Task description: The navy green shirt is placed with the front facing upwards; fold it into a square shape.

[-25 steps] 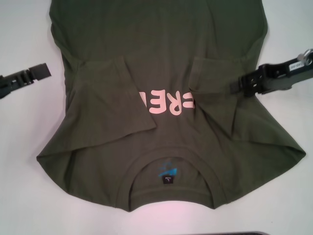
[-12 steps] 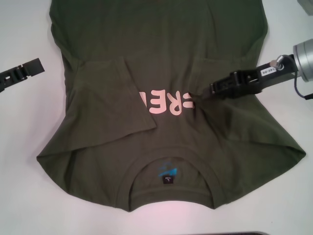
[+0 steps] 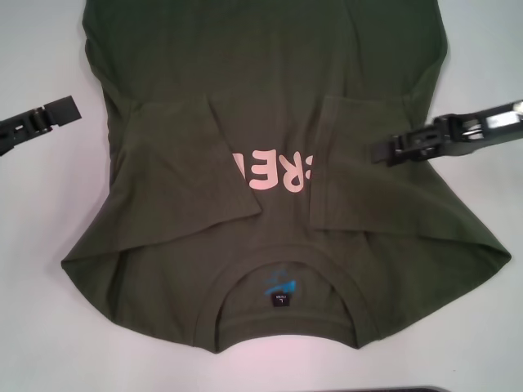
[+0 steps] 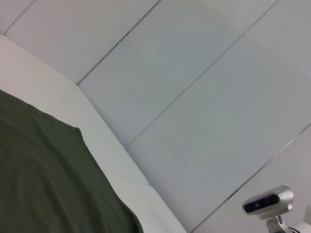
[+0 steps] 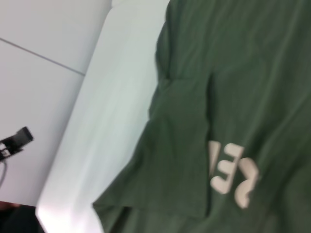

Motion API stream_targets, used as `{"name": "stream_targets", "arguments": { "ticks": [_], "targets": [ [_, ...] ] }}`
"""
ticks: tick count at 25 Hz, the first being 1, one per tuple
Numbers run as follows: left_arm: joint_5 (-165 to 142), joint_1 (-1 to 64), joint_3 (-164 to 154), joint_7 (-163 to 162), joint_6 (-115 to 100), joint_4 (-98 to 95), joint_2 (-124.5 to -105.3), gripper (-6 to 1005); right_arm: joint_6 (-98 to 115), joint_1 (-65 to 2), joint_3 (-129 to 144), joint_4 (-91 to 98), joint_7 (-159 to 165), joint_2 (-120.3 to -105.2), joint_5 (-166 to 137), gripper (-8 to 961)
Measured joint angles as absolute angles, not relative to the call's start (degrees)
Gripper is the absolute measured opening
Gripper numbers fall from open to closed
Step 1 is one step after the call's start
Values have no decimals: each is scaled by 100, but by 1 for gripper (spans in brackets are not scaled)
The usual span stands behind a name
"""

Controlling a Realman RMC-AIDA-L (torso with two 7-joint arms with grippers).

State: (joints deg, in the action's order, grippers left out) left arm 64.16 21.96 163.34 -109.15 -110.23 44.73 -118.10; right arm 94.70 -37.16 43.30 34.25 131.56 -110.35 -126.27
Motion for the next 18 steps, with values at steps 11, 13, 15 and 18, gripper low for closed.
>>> {"name": "stream_targets", "arguments": {
  "ticks": [11,13,15,18],
  "targets": [
    [6569,2142,16381,-10918,-11261,4472,-11803,612,9395,-3174,2949,3861,11617,-10998,-12584,701],
    [6569,2140,16376,-10903,-11275,4472,-11826,612,9489,-3182,2920,3858,11567,-10939,-12580,740],
    [6570,2132,16353,-10816,-11313,4478,-11861,612,9643,-3182,2912,3889,11441,-10916,-12573,811],
    [6572,2120,16337,-10477,-11429,4482,-11881,613,9951,-3136,2887,3985,10852,-10971,-12394,919]
  ]
}}
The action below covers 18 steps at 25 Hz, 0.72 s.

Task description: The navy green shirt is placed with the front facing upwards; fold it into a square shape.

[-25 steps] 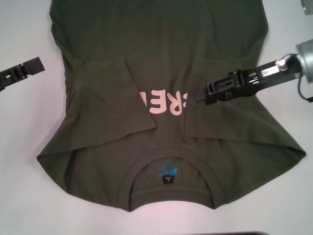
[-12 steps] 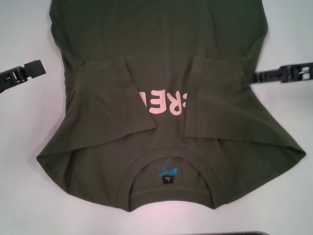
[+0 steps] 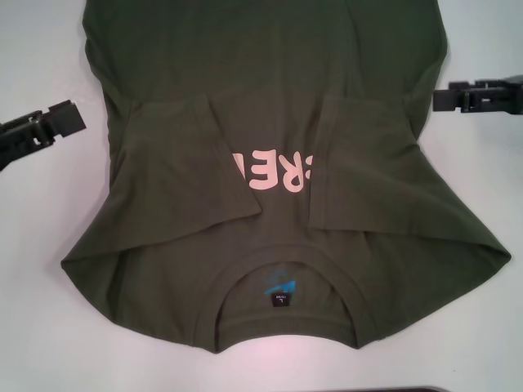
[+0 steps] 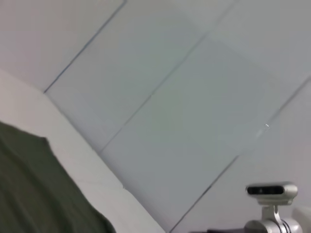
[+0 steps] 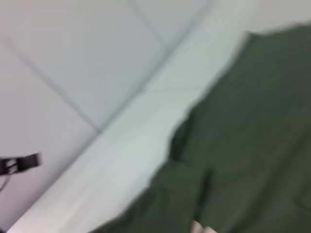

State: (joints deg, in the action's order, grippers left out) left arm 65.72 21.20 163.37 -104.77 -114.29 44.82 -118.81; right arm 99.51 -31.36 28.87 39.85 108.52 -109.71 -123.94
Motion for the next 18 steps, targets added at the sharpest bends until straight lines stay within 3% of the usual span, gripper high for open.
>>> {"name": "stream_targets", "arguments": {
  "ticks": [7,9,18],
  "targets": [
    [6583,1957,16215,-9884,-11659,4505,-11818,612,10257,-2580,2735,4769,9000,-11540,-11575,894],
    [6582,1862,16131,-9892,-11671,4508,-11809,612,10348,-2449,2704,4952,8847,-11621,-11554,879],
    [6520,1284,15855,-12060,-11703,4477,-11785,610,10810,-2179,2701,5046,10150,-11510,-11951,864]
  ]
}}
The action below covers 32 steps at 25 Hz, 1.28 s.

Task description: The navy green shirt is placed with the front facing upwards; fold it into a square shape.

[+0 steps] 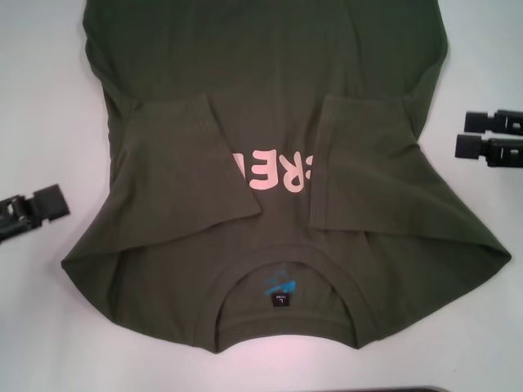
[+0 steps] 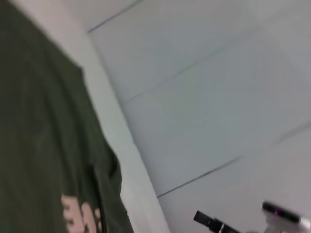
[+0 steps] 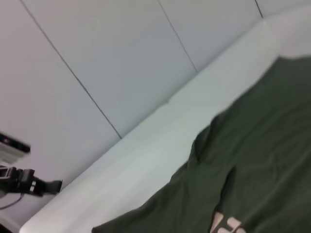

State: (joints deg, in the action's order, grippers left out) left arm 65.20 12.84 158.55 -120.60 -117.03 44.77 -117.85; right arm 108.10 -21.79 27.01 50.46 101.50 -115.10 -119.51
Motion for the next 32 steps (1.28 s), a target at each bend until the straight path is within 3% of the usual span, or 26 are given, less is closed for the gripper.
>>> {"name": "stream_targets", "arguments": {
  "ticks": [8,19,32],
  "targets": [
    [5880,866,15879,-13138,-11514,4553,-11717,608,10798,-2110,2624,5007,10230,-11499,-11985,863],
    [5059,1122,15880,-13320,-10670,4452,-11817,608,10732,-2125,2604,5000,10245,-11431,-11995,863],
    [5000,1275,15872,-13480,-10152,4268,-11718,607,10684,-2109,2510,5001,10245,-11423,-11981,863]
  ]
}}
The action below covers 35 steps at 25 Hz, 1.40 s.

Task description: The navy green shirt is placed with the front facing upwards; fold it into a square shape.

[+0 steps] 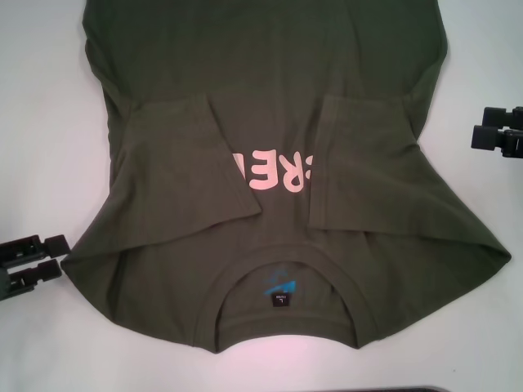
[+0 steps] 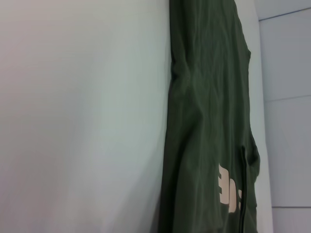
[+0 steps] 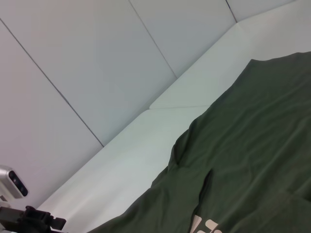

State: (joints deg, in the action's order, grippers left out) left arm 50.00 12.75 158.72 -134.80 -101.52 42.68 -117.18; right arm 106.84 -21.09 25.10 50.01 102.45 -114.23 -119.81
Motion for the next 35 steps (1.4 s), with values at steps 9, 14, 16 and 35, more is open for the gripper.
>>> {"name": "stream_targets", "arguments": {
  "ticks": [9,14,16,35],
  "targets": [
    [4855,1312,15855,-13490,-10018,4251,-11690,608,10633,-2145,2504,4997,10248,-11425,-11981,860],
    [4720,1390,15848,-13490,-9902,4220,-11756,608,10626,-2158,2504,4994,10248,-11425,-11985,860],
    [4670,1421,15840,-13491,-9866,4202,-11758,608,10625,-2142,2504,4992,10249,-11423,-11987,860],
    [4406,1681,15706,-13544,-9579,3962,-11798,608,10665,-2120,2505,4992,10287,-11416,-11965,859]
  ]
}}
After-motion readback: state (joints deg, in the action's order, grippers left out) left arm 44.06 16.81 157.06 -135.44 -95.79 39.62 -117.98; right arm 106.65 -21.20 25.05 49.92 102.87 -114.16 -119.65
